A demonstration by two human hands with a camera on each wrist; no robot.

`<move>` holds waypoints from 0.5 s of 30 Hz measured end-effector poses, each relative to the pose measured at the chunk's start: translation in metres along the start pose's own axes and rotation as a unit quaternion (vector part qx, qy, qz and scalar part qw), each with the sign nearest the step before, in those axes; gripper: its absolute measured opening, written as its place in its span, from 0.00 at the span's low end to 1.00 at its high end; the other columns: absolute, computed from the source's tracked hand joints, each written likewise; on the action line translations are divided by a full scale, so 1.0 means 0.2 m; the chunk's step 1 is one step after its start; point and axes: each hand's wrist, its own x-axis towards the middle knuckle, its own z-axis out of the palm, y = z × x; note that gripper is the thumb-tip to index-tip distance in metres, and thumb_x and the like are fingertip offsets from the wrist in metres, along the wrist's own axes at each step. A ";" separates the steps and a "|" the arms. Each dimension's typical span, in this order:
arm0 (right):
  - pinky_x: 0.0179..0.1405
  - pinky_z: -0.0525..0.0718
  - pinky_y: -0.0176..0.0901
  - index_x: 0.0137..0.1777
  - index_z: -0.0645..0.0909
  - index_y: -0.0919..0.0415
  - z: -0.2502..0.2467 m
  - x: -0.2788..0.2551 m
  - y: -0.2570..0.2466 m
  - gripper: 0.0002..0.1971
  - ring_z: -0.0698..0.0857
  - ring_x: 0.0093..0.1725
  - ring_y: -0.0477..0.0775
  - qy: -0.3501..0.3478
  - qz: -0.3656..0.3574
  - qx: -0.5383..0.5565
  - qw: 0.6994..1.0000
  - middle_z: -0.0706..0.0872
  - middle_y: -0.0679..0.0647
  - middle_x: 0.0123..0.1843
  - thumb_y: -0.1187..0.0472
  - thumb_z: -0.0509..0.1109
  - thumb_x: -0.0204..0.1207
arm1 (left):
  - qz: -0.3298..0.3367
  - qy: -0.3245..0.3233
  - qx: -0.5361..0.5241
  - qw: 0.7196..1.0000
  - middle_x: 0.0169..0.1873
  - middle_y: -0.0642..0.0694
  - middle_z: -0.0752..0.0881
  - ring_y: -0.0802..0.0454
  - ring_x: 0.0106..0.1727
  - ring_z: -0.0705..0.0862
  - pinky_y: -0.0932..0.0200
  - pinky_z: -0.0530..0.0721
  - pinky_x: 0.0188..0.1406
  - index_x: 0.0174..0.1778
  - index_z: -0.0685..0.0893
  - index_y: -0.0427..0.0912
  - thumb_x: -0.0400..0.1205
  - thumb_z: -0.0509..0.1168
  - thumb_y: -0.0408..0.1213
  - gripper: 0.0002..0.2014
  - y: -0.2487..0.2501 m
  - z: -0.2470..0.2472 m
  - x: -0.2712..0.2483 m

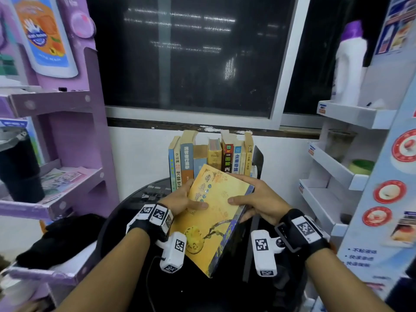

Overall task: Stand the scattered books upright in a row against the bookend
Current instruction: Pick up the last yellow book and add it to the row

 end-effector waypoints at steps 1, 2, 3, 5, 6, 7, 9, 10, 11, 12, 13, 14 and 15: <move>0.24 0.89 0.52 0.74 0.74 0.50 -0.02 -0.01 -0.01 0.34 0.91 0.48 0.67 0.007 -0.004 -0.007 1.000 0.88 0.59 0.59 0.75 0.76 0.71 | 0.004 -0.001 0.004 1.000 0.59 0.41 0.87 0.40 0.60 0.86 0.34 0.82 0.62 0.72 0.68 0.51 0.54 0.85 0.40 0.50 0.02 0.03 0.02; 0.25 0.90 0.54 0.74 0.75 0.50 -0.05 -0.02 -0.02 0.34 0.91 0.47 0.67 0.016 -0.007 -0.017 1.000 0.89 0.58 0.59 0.75 0.76 0.71 | 0.006 -0.003 0.004 1.000 0.59 0.41 0.87 0.41 0.60 0.86 0.35 0.82 0.62 0.73 0.67 0.50 0.58 0.84 0.37 0.48 0.04 0.06 0.03; 0.26 0.90 0.57 0.74 0.75 0.50 -0.07 -0.03 -0.03 0.33 0.92 0.46 0.66 0.026 -0.012 -0.030 0.999 0.89 0.58 0.58 0.75 0.76 0.71 | 0.007 -0.004 0.006 1.000 0.59 0.42 0.87 0.42 0.60 0.86 0.37 0.82 0.62 0.74 0.66 0.49 0.63 0.82 0.33 0.45 0.06 0.09 0.05; 0.26 0.90 0.58 0.73 0.75 0.51 -0.11 -0.04 -0.04 0.33 0.92 0.44 0.64 0.051 -0.020 -0.057 0.997 0.89 0.57 0.57 0.75 0.75 0.71 | 0.007 -0.007 0.016 1.000 0.58 0.45 0.86 0.45 0.58 0.85 0.42 0.83 0.60 0.74 0.66 0.47 0.70 0.77 0.27 0.39 0.09 0.16 0.09; 0.26 0.90 0.58 0.73 0.76 0.50 -0.13 -0.06 -0.05 0.32 0.92 0.43 0.63 0.065 -0.023 -0.072 0.995 0.89 0.56 0.56 0.75 0.75 0.71 | 0.009 -0.007 0.022 1.000 0.57 0.47 0.86 0.46 0.58 0.85 0.44 0.83 0.60 0.74 0.66 0.46 0.71 0.76 0.27 0.38 0.11 0.19 0.10; 0.26 0.90 0.57 0.73 0.76 0.50 -0.14 -0.07 -0.05 0.32 0.92 0.42 0.62 0.077 -0.027 -0.090 0.993 0.89 0.55 0.56 0.74 0.75 0.71 | 0.010 -0.009 0.031 0.999 0.57 0.48 0.85 0.47 0.58 0.84 0.47 0.83 0.59 0.73 0.66 0.46 0.72 0.76 0.27 0.37 0.13 0.22 0.12; 0.27 0.90 0.57 0.74 0.76 0.49 -0.18 -0.10 -0.07 0.32 0.93 0.40 0.59 0.100 -0.030 -0.130 0.986 0.89 0.54 0.55 0.74 0.76 0.72 | 0.016 -0.016 0.057 0.998 0.59 0.48 0.84 0.48 0.60 0.83 0.51 0.81 0.58 0.73 0.67 0.45 0.73 0.76 0.29 0.35 0.17 0.27 0.15; 0.27 0.90 0.57 0.73 0.76 0.50 -0.20 -0.11 -0.08 0.32 0.93 0.39 0.58 0.111 -0.031 -0.145 0.983 0.89 0.54 0.54 0.74 0.75 0.71 | 0.023 -0.019 0.075 0.997 0.59 0.48 0.83 0.49 0.60 0.82 0.52 0.81 0.58 0.73 0.68 0.45 0.73 0.76 0.31 0.35 0.18 0.30 0.17; 0.27 0.90 0.57 0.73 0.76 0.51 -0.22 -0.13 -0.09 0.32 0.92 0.39 0.58 0.121 -0.033 -0.157 0.980 0.89 0.54 0.54 0.74 0.75 0.71 | 0.031 -0.020 0.096 0.995 0.59 0.49 0.84 0.50 0.59 0.82 0.53 0.81 0.58 0.73 0.69 0.44 0.73 0.77 0.33 0.34 0.20 0.32 0.18; 0.26 0.90 0.57 0.73 0.76 0.52 -0.23 -0.14 -0.10 0.31 0.92 0.38 0.58 0.131 -0.034 -0.168 0.976 0.89 0.54 0.54 0.74 0.75 0.71 | 0.044 -0.017 0.118 0.992 0.57 0.51 0.84 0.53 0.56 0.82 0.56 0.82 0.57 0.73 0.70 0.44 0.73 0.77 0.34 0.34 0.21 0.34 0.20; 0.26 0.90 0.57 0.73 0.77 0.52 -0.25 -0.16 -0.11 0.31 0.92 0.38 0.58 0.142 -0.035 -0.180 0.973 0.89 0.55 0.54 0.73 0.75 0.71 | 0.062 -0.003 0.143 0.988 0.56 0.52 0.83 0.55 0.54 0.82 0.59 0.81 0.55 0.73 0.71 0.44 0.73 0.77 0.35 0.33 0.22 0.36 0.22; 0.26 0.90 0.57 0.72 0.77 0.53 -0.26 -0.17 -0.12 0.30 0.92 0.37 0.57 0.154 -0.035 -0.191 0.969 0.88 0.56 0.53 0.73 0.75 0.71 | 0.087 0.024 0.174 0.981 0.57 0.51 0.83 0.56 0.54 0.81 0.60 0.80 0.55 0.73 0.72 0.44 0.73 0.77 0.36 0.32 0.23 0.39 0.24; 0.25 0.90 0.56 0.72 0.77 0.53 -0.28 -0.18 -0.14 0.30 0.92 0.37 0.57 0.165 -0.036 -0.201 0.965 0.89 0.56 0.52 0.73 0.75 0.72 | 0.118 0.063 0.209 0.969 0.60 0.51 0.82 0.57 0.56 0.80 0.61 0.78 0.58 0.72 0.73 0.45 0.73 0.76 0.38 0.31 0.23 0.41 0.25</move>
